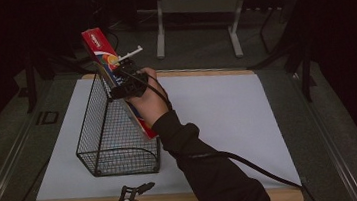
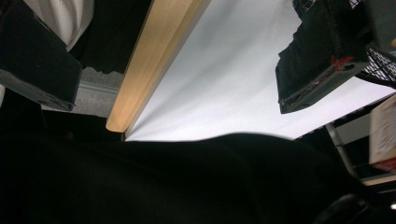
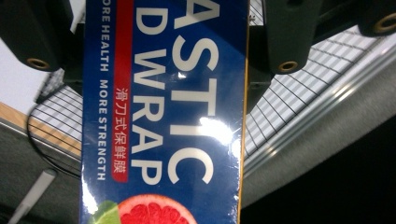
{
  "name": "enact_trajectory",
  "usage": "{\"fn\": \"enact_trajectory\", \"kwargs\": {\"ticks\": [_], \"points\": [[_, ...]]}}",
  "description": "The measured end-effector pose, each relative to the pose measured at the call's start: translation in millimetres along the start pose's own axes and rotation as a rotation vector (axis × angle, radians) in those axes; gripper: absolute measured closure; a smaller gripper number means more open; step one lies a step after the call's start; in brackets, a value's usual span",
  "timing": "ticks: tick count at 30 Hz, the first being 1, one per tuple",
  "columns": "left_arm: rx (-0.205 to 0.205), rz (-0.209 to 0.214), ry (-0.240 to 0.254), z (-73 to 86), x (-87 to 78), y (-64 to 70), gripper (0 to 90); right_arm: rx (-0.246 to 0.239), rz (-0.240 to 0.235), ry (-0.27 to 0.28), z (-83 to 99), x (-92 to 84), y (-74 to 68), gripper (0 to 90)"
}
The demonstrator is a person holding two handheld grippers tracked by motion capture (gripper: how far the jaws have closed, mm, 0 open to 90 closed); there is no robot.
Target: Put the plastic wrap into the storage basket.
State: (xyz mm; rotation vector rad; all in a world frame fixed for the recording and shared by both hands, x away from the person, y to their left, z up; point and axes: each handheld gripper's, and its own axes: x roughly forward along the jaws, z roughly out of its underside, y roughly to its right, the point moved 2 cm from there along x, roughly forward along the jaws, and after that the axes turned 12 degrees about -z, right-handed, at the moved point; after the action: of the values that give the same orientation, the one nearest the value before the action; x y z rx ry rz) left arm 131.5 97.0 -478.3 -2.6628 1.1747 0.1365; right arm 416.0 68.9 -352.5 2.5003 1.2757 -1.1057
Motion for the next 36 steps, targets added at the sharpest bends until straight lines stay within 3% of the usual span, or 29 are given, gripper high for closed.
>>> {"fn": "enact_trajectory", "kwargs": {"ticks": [1,5,14,24,27,30,36], "points": [[-0.003,-0.002,-0.001,0.2,-0.1,0.1,0.9,0.014,-0.010,0.026,1.0,4.2,-3.3,40.0],[-0.006,-0.001,0.002,0.1,-0.7,-0.1,0.9,0.017,-0.005,0.043,4.6,12.2,-5.3,40.0],[0.000,0.011,-0.009,0.9,0.4,0.5,0.9,0.051,0.027,0.035,22.5,37.3,0.3,40.1],[0.004,0.010,-0.013,1.5,0.2,-0.5,0.9,0.057,0.045,-0.006,40.8,62.0,4.1,39.9],[-0.004,0.007,-0.012,1.8,-0.2,-2.8,0.9,0.103,0.039,-0.025,47.9,70.1,10.3,39.8],[-0.005,0.008,-0.008,1.5,-0.5,-2.5,0.9,0.107,0.030,-0.053,51.2,76.8,10.7,39.6],[-0.001,0.013,-0.007,1.4,-0.3,-1.2,0.9,0.073,0.063,-0.081,57.1,82.3,11.3,39.2]]}}
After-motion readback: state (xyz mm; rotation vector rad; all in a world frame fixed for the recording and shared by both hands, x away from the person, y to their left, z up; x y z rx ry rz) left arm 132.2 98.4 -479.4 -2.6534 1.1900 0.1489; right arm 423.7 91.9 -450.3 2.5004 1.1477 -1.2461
